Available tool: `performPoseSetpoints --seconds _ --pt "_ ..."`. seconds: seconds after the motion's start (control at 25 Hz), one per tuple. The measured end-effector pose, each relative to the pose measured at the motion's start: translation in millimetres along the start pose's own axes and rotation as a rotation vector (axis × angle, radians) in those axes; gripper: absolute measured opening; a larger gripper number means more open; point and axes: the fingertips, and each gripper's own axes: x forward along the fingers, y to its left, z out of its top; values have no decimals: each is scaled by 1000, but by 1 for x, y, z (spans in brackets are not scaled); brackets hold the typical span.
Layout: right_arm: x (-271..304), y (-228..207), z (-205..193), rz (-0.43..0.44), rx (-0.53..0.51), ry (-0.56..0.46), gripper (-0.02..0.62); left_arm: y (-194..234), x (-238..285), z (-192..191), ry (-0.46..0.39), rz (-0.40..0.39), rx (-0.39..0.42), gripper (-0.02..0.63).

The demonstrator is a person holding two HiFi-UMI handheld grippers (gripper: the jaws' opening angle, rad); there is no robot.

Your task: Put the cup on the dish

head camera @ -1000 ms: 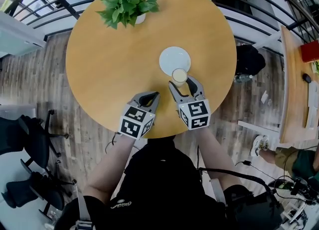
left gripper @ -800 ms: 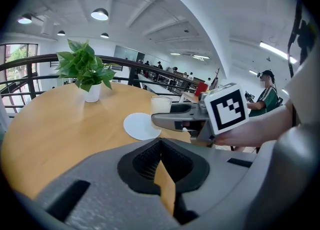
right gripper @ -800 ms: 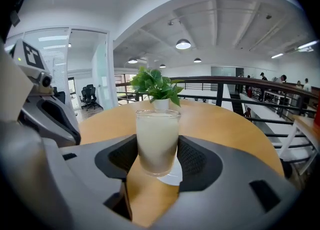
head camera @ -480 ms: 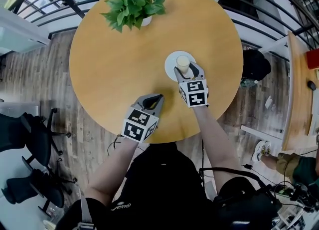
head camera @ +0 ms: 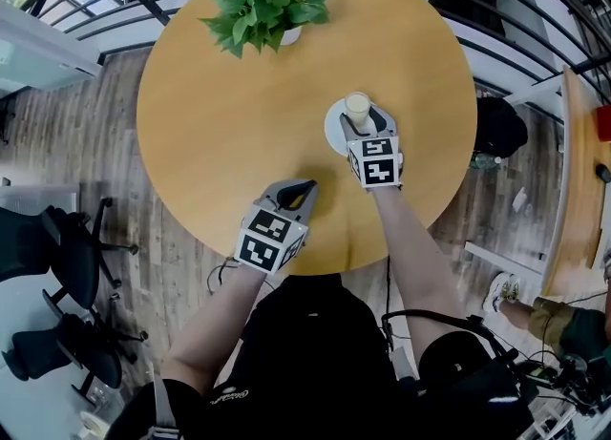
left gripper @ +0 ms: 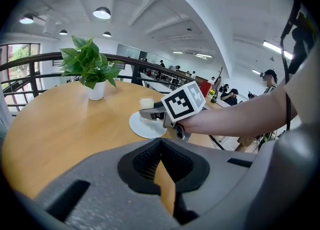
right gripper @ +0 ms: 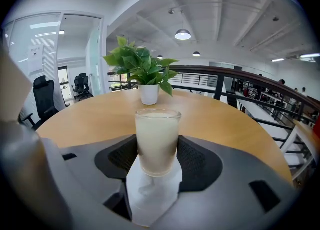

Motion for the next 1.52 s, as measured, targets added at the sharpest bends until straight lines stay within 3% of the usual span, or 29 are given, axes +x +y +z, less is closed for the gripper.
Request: performPoseSetpoints --seconds 0.92,1.52 --pt "2 2 -26 -12 -21 49 245 0 8 -4 19 -33 9 5" --pt "-4 0 -32 -20 4 29 245 -5 15 -5 17 -43 6 5"
